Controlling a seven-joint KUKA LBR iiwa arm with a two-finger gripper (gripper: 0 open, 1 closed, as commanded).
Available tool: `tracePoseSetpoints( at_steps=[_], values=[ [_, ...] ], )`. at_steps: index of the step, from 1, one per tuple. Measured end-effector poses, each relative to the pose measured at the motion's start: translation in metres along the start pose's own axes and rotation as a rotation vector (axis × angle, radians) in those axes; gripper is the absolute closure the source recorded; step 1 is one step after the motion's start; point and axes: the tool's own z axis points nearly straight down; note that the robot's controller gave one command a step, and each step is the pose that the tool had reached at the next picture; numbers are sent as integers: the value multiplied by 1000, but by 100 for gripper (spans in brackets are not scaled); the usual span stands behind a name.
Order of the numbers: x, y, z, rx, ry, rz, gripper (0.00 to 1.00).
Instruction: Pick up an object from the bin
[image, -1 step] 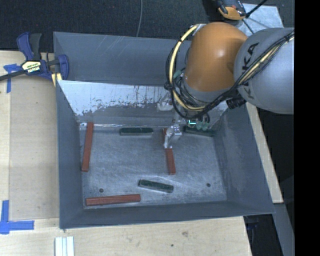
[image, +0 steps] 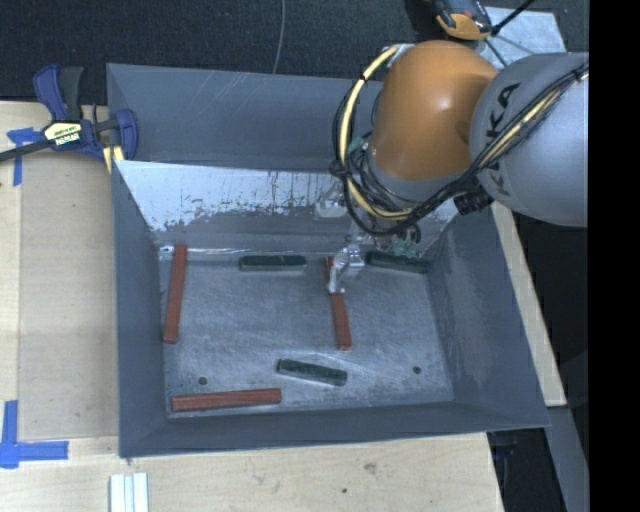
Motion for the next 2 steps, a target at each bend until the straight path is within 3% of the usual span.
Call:
tracePoseSetpoints(
  at_steps=[1,2],
  values=[
    [51,2,80,0,-2,-88,0],
    [82,-4,81,1,11,2,0]
  ],
)
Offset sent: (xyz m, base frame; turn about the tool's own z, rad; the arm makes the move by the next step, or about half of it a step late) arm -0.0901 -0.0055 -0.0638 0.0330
